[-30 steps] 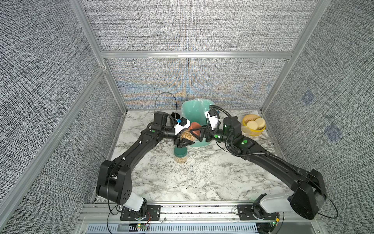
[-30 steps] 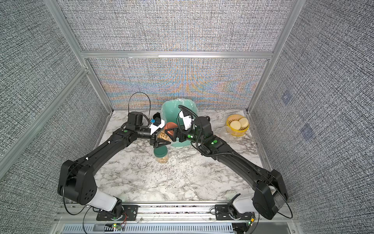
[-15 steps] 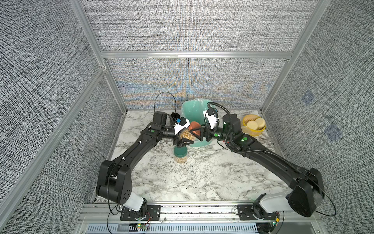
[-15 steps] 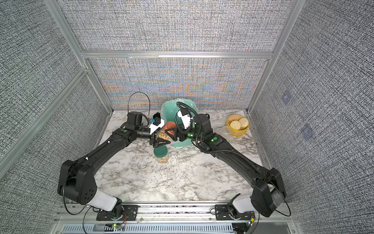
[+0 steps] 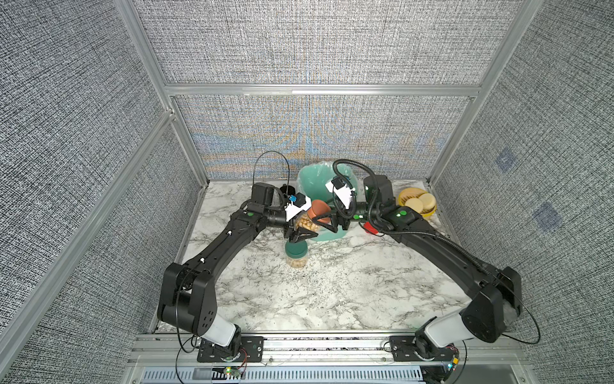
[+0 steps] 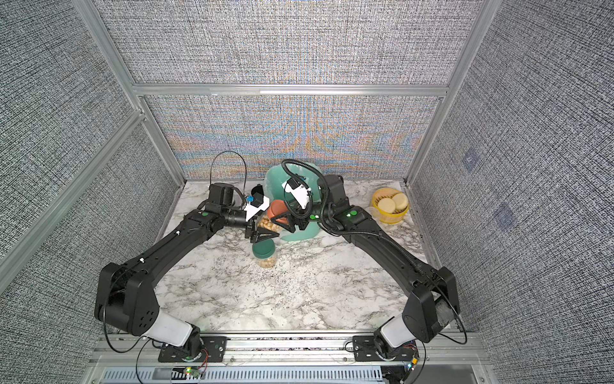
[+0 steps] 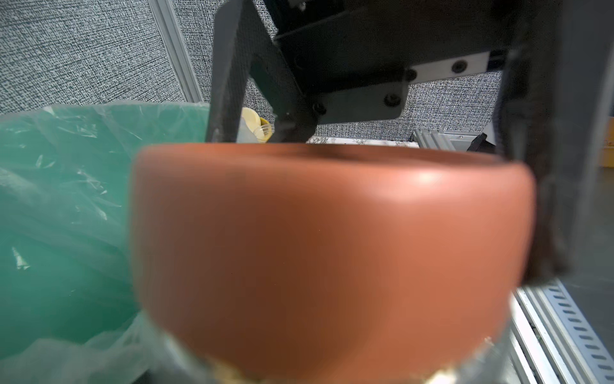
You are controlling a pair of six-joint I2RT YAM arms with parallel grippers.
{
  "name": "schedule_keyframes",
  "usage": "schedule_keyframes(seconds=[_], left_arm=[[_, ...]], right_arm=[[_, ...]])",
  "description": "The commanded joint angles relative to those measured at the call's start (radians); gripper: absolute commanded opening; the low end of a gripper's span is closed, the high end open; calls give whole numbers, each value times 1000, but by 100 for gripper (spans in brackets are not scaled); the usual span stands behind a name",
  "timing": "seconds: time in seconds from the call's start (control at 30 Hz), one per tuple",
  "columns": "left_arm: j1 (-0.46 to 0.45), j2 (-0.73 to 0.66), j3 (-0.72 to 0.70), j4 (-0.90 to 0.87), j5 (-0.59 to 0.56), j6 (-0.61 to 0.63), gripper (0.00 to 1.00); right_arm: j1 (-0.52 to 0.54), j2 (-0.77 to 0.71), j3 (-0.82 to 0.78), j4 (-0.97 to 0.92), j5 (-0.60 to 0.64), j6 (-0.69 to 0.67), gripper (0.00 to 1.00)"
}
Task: Empty moldy peanuts from jars
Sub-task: Unscrew the lid from the jar.
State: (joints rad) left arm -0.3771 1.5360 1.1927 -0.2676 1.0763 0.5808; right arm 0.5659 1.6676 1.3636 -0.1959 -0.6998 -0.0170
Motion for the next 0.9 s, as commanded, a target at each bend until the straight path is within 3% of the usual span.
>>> schedule_keyframes(seconds=[0.0,0.43,0.7,0.87], left_arm=[[-1,-2,16,19,73,7,0],[-1,21,41,-19,101,30,0],[-1,21,41,-47,116,56,0],[0,22,48,-61,115,70,0]], right_arm=[[-4,8,10,-54,-37,-137,24],[-23,-30,-28,-56,-9,-329,15],[-34,-64,-74,-18,-117,-502,13],[-57,-51,-41,-25,-143,-518,13]])
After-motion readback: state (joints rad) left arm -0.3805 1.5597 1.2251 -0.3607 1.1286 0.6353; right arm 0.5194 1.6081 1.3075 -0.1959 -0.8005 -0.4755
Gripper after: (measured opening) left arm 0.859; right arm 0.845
